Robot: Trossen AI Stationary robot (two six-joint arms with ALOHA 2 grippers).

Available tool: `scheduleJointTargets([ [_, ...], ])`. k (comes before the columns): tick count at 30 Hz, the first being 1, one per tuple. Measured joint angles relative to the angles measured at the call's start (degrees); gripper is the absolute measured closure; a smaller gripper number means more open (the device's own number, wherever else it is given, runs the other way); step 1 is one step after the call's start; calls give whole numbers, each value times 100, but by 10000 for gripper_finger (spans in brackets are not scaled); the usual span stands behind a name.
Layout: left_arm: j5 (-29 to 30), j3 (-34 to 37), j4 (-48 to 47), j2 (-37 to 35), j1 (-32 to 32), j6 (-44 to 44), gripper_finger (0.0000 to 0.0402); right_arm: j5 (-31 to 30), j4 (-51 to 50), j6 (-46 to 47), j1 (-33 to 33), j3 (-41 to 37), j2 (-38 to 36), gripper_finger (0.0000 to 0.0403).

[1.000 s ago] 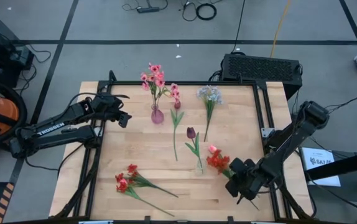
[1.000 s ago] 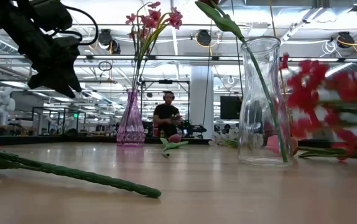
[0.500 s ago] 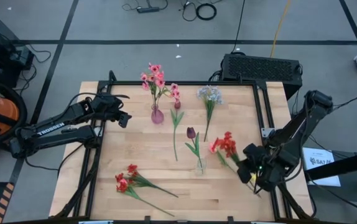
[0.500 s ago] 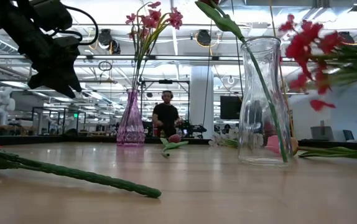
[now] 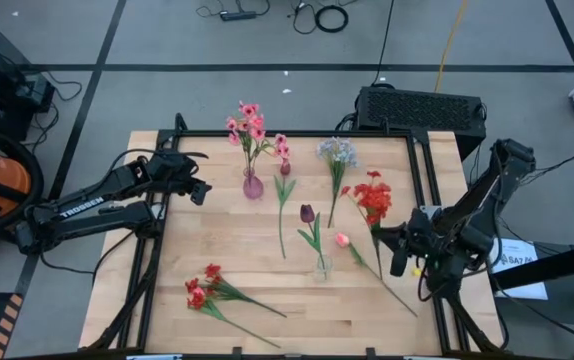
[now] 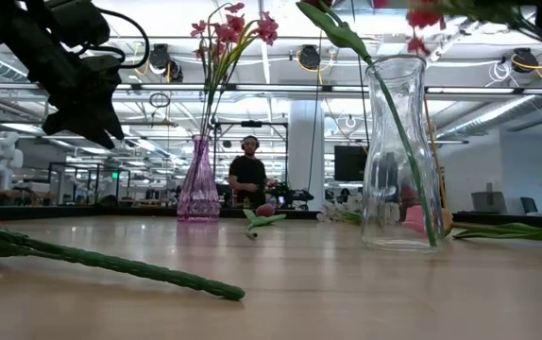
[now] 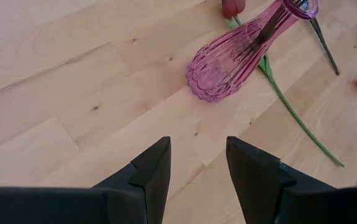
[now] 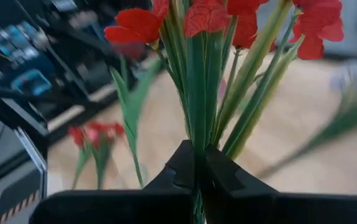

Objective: Sort flowers into vase by color
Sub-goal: Put the right red flowers into the transparent flower vase

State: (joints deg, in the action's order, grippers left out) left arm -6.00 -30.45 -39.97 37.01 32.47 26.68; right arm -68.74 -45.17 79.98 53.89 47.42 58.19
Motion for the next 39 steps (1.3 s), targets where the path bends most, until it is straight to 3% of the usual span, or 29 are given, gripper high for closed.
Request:
scheduleJointTargets([
  [5,10,0,3,0,0,2,240,-610,1189,-1662,0,2,-194,402],
  [14,39,0,259,-1,0,4,240,-583,3791,-5025,-12,4,-242,402],
  [21,47,0,338,0,0,7,240,376,4698,-6187,-291,4,-209,402],
  [27,48,0,359,0,0,143,240,1562,5657,-7270,-757,-3,-14,402],
  [33,48,0,355,0,0,156,240,2641,7717,-8386,-1270,-490,234,402],
  [39,48,0,348,0,1,157,240,2998,9276,-8810,-1640,-1183,399,402],
])
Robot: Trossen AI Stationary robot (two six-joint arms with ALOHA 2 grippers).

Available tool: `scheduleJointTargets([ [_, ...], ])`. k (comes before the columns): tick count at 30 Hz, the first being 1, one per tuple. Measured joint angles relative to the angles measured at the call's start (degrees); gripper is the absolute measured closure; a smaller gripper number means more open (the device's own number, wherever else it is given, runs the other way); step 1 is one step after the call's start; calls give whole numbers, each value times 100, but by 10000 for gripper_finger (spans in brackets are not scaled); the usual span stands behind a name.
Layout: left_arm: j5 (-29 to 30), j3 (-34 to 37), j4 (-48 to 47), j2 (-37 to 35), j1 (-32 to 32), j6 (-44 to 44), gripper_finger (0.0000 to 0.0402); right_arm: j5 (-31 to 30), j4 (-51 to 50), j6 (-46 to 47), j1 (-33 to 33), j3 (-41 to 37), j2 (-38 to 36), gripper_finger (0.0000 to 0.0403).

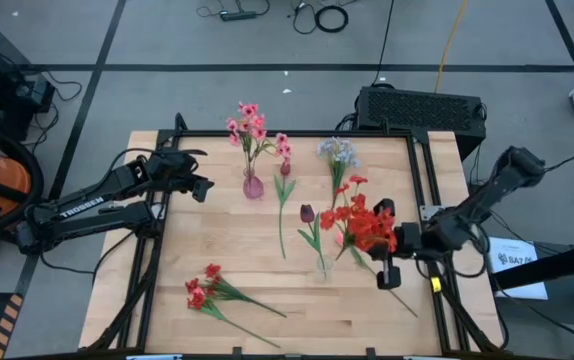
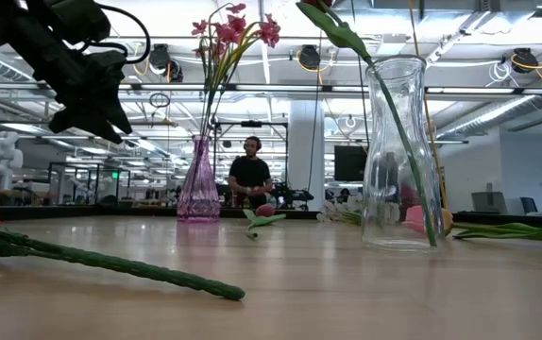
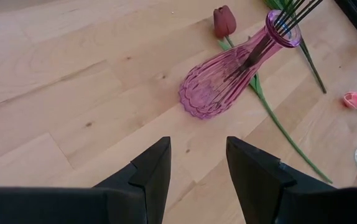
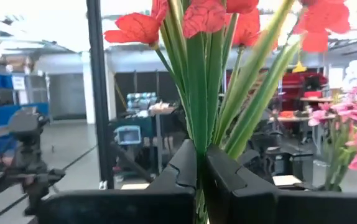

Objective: Sort flowers into vase by color
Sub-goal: Put the right red flowers into the transparent flower vase

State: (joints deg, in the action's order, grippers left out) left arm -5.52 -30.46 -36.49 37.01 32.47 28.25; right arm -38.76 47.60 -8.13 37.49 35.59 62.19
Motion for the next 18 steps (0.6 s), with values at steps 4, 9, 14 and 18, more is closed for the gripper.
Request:
scheduleJointTargets([
  [4,-2,0,0,-1,0,0,240,443,687,146,-276,-289,161,402],
  [9,-1,1,-1,0,0,-2,240,480,687,423,-464,-318,502,402],
  [14,-2,0,-4,0,0,-2,240,589,631,442,-530,-325,907,402],
  [18,-2,0,-3,0,-1,-4,240,459,627,454,-528,-325,1173,402],
])
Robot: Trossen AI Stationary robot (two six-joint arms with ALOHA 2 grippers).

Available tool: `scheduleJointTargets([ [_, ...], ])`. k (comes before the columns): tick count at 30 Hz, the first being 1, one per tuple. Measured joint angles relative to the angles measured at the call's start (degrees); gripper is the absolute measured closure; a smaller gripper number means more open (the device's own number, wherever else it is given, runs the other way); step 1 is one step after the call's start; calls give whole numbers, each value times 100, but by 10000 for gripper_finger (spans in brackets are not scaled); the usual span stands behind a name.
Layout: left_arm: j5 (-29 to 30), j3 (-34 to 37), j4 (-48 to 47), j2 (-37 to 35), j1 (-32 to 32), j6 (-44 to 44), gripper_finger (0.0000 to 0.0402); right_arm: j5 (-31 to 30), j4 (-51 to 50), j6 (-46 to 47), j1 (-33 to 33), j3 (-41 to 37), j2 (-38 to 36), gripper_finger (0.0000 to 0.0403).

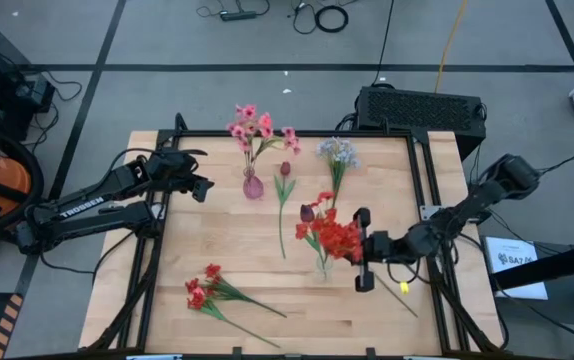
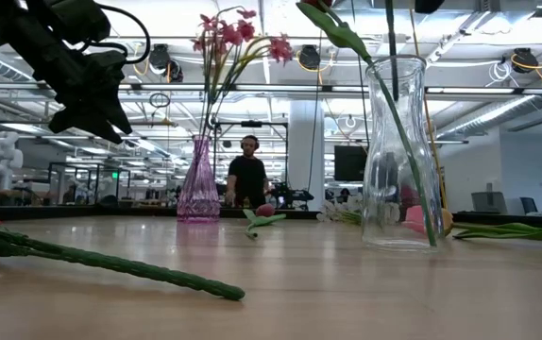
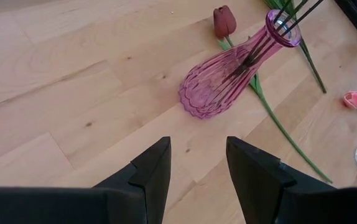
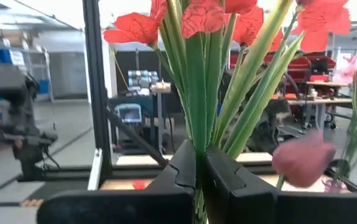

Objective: Sort flowers into vase by color
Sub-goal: Put the right red flowers into the transparent flower vase

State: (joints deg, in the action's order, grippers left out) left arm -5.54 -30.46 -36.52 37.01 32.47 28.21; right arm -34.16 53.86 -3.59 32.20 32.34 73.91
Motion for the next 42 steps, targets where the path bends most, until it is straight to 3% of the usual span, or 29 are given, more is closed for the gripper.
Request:
scheduleJointTargets([
  [26,-24,0,-2,0,0,-9,240,-485,-625,1056,-26,0,785,403],
  [42,-26,0,-2,0,2,-11,240,-451,-959,1664,-21,2,1206,403],
])
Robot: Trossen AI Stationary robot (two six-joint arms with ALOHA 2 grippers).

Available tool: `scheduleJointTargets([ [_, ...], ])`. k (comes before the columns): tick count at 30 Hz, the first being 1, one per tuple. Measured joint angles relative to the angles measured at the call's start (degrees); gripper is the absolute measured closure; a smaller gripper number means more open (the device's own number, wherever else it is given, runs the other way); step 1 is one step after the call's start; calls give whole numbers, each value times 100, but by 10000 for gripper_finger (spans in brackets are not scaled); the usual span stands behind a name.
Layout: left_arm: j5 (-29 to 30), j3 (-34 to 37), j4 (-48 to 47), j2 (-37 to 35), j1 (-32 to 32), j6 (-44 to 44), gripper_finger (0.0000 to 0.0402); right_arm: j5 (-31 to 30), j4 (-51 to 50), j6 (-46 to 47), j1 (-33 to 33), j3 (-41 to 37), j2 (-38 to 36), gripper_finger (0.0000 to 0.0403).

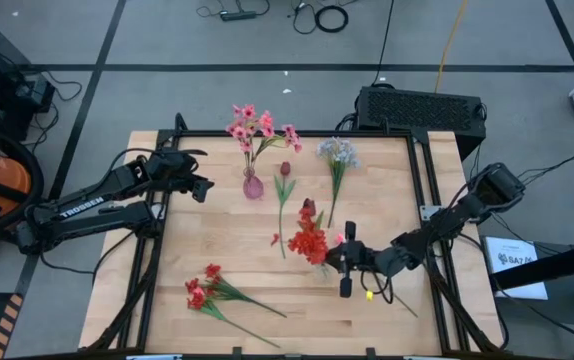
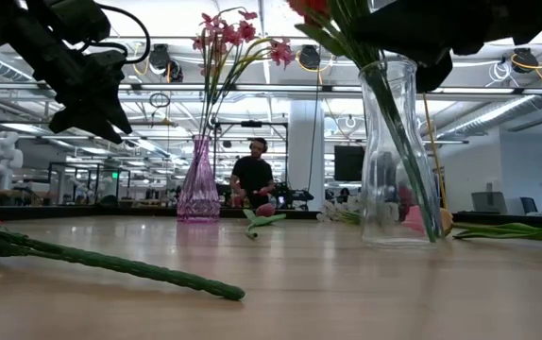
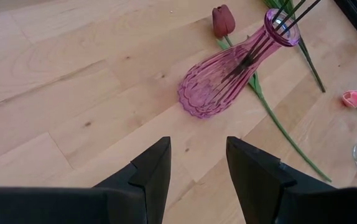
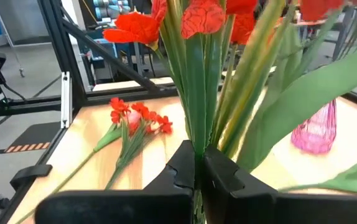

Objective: Sort flowers into vase by color
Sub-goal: Put the right red flowers into the transparent flower vase

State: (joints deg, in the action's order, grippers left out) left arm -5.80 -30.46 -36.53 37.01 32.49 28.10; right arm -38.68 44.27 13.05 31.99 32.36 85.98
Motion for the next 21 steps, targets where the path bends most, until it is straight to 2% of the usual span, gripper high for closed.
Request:
scheduleJointTargets([
  [12,-1,-1,0,0,-1,7,240,161,4,1,12,0,2,400],
  [21,-2,-1,0,0,-1,11,240,63,-3,-37,265,0,-22,357],
])
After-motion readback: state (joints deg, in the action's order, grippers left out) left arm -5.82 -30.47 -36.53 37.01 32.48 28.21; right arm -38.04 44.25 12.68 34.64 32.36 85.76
